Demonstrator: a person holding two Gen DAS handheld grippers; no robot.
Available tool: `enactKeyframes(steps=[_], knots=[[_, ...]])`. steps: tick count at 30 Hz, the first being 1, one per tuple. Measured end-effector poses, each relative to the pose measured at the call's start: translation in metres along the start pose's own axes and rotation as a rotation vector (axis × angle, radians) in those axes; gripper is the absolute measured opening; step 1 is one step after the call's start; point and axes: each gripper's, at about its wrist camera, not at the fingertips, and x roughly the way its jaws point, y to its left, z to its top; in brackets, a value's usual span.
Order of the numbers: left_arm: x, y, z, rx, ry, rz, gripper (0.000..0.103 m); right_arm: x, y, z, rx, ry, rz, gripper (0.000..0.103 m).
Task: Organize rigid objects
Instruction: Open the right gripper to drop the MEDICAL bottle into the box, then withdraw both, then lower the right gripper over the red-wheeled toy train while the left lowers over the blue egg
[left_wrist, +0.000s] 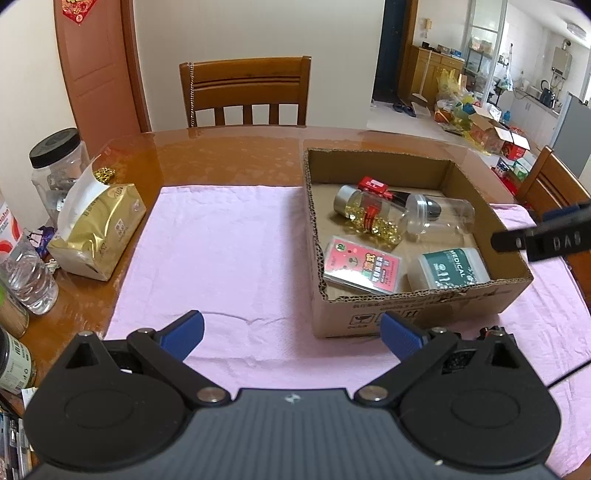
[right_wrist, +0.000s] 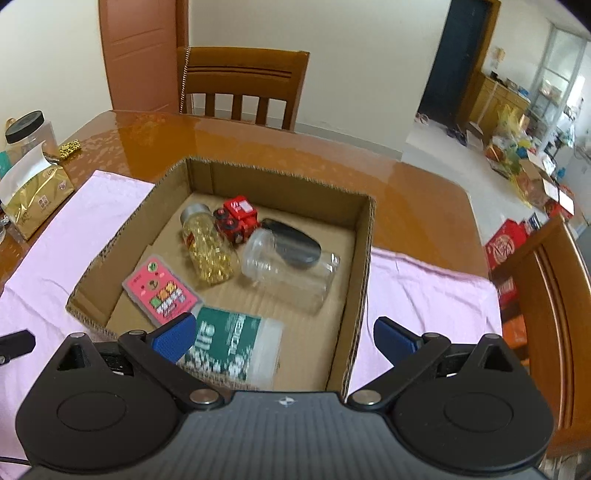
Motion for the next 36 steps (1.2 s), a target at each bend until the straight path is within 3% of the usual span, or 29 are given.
enactKeyframes(steps=[7, 20, 28, 33, 36], knots=[[0.001, -0.004, -0.005, 0.011, 0.008, 0.010, 0.101, 0.008, -0.006, -0.033, 0.056, 0.046, -0.027, 0.103], [0.003, -0.008, -0.012, 0.042, 0.026, 0.000, 0.101, 0.064, -0.008, -0.084, 0.132, 0.240, -0.026, 0.103], [0.013, -0.022, -0.021, 0.085, 0.055, -0.018, 0.101, 0.066, -0.026, -0.109, 0.132, 0.274, -0.069, 0.103], [0.021, -0.043, -0.026, 0.103, 0.078, -0.008, 0.101, 0.064, -0.042, -0.125, 0.132, 0.268, -0.005, 0.103], [0.026, -0.056, -0.032, 0.136, 0.091, -0.039, 0.101, 0.062, -0.049, -0.126, 0.105, 0.261, 0.020, 0.103]])
